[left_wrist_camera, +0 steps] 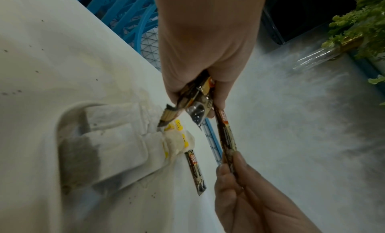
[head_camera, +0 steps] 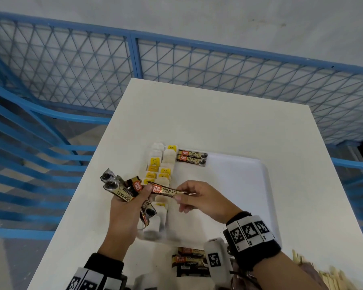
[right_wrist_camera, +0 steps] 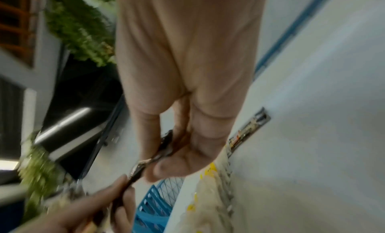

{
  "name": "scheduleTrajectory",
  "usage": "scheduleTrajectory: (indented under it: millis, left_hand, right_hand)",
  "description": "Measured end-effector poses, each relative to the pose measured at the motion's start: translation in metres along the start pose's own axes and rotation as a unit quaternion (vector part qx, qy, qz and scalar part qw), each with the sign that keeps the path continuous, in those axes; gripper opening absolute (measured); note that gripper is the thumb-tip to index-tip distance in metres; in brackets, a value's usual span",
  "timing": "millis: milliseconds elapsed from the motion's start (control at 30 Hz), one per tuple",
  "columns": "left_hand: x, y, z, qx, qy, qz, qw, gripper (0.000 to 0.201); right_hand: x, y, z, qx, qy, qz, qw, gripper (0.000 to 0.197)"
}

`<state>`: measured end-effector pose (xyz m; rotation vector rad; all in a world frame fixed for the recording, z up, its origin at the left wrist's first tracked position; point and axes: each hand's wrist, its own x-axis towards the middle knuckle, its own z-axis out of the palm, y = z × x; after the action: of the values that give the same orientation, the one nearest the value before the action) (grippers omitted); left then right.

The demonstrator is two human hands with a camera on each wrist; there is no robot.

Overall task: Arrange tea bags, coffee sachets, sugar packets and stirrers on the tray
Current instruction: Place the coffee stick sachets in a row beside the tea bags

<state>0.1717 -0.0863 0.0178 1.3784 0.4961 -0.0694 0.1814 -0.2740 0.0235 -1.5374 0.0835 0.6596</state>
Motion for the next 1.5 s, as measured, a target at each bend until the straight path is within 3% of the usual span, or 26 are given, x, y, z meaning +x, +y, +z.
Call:
scheduleTrajectory:
  millis: [233,333,467,567,667,967,1033,1200,1300,1400,1500]
  left_hand:
    - [-0.001,-0.001,-0.002,-0.027,-0.040,-0.030,0.998,0.017]
    - [-0.002,0.002,-0.003,-0.067,-0.066,-0.032,0.995,0.004]
    - [-0.004,0.003,-0.003,-0.070,-0.084,-0.012,0.994,0.015]
    - [-0.004,-0.001,-0.004,-0.055,-0.094,-0.009,0.994,0.011]
    - [-0.005,-0.002,-0.006,-0.048,-0.100,-0.011,0.994,0.006]
    - [-0.001,-0.006,-0.010,-0.055,-0.126,-0.018,0.990,0.023]
    - [-0.001,-0.008,-0.010,-0.052,-0.127,-0.021,0.990,0.031]
    - [-0.001,-0.010,-0.007,-0.033,-0.114,-0.028,0.993,0.020]
    - [0.000,-0.010,-0.007,-0.030,-0.126,-0.027,0.991,0.038]
    - [-0.002,-0.007,-0.001,-0.048,-0.123,-0.022,0.991,0.053]
    - [-0.005,-0.003,0.005,-0.081,-0.119,-0.038,0.989,0.037]
  right_hand:
    - [0.018,0.013,-0.018,0.189,0.155,-0.013,0.970,0.013]
    - [0.028,0.022,-0.036,0.215,0.270,0.005,0.939,0.014]
    - [0.042,0.031,-0.050,0.194,0.349,0.038,0.916,0.014]
    - [0.053,0.032,-0.052,0.164,0.360,0.043,0.917,0.007]
    - [0.063,0.034,-0.053,0.085,0.359,0.058,0.928,0.017]
    - [0.076,0.037,-0.054,-0.094,0.405,0.060,0.908,0.026]
    - [0.080,0.039,-0.055,-0.108,0.410,0.053,0.904,0.026]
    - [0.081,0.041,-0.053,-0.108,0.413,0.042,0.903,0.026]
    - [0.077,0.037,-0.050,-0.124,0.416,0.037,0.900,0.029]
    - [0.067,0.028,-0.037,-0.124,0.397,0.004,0.909,0.019]
    - [0.050,0.014,-0.014,-0.131,0.309,-0.020,0.942,0.014]
